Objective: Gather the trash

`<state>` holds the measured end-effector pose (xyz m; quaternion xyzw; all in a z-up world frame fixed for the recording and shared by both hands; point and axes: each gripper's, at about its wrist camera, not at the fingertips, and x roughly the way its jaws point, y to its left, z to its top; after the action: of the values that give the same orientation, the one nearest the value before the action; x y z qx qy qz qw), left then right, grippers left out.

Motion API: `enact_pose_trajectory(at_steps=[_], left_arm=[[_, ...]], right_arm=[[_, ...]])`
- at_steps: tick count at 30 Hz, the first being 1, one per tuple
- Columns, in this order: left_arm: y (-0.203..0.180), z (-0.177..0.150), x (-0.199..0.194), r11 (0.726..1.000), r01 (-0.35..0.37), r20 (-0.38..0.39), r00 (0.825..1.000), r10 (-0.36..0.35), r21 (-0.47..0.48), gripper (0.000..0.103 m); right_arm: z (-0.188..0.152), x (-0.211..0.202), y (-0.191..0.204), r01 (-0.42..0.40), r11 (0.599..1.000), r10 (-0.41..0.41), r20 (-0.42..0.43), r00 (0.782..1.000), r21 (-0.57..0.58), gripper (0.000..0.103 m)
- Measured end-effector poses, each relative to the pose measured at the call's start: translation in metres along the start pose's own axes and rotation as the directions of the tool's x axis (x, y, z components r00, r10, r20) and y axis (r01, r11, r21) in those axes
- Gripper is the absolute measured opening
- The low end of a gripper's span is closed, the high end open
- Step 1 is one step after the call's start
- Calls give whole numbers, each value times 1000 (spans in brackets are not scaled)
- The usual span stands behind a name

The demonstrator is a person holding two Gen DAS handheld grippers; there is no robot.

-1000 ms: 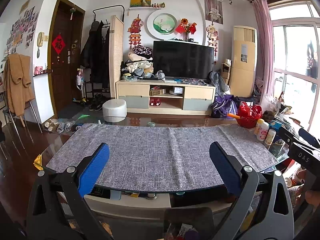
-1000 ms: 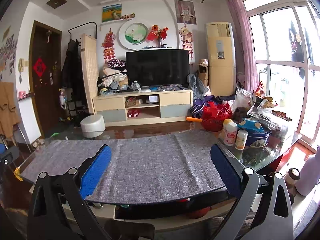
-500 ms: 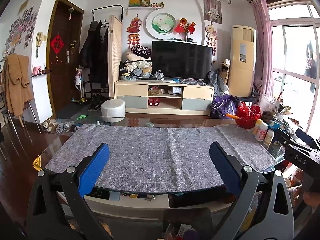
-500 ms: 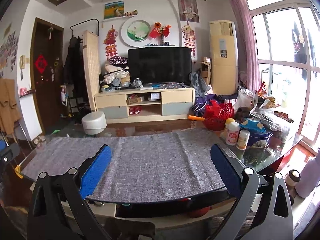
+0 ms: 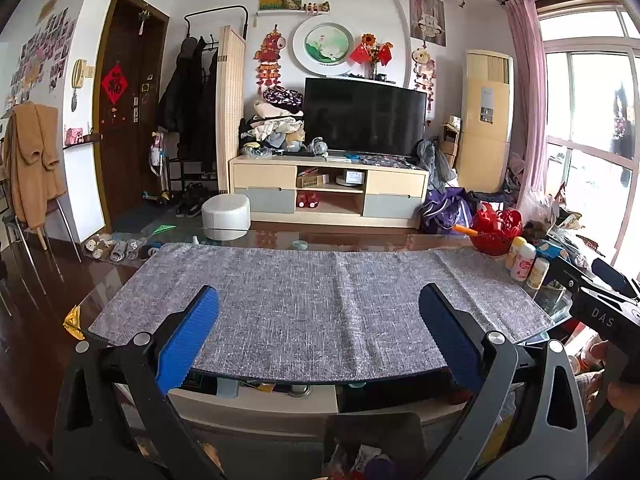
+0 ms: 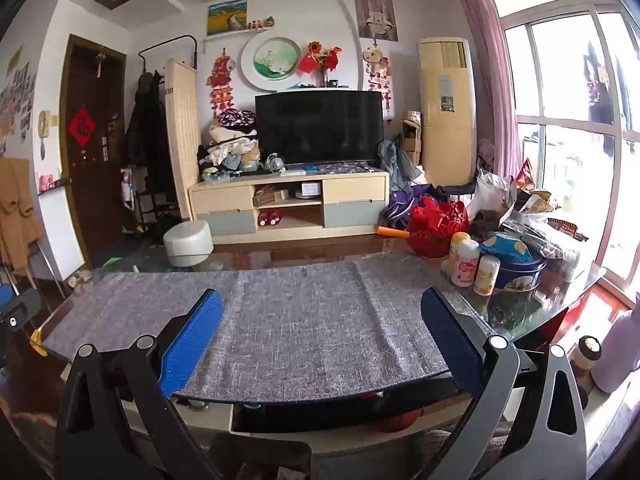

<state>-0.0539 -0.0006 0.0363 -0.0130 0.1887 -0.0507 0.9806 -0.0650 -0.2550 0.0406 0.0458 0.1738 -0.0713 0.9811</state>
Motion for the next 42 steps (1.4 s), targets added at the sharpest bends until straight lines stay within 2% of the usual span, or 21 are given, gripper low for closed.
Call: enact_pose_trajectory(at_steps=[26, 33, 42], left_arm=[[0, -2, 0, 1000, 2, -3, 1000, -2, -2, 95], [-2, -8, 1, 999, 7, -15, 1000, -7, -32, 95], [-4, -9, 1, 1000, -14, 0, 1000, 14, -17, 95]], right_arm=[[-3, -2, -3, 9, 1000, -9, 0, 1000, 7, 100], [-4, -2, -3, 9, 1000, -9, -1, 1000, 8, 100], [-4, 1, -3, 9, 1000, -8, -15, 1000, 9, 100]])
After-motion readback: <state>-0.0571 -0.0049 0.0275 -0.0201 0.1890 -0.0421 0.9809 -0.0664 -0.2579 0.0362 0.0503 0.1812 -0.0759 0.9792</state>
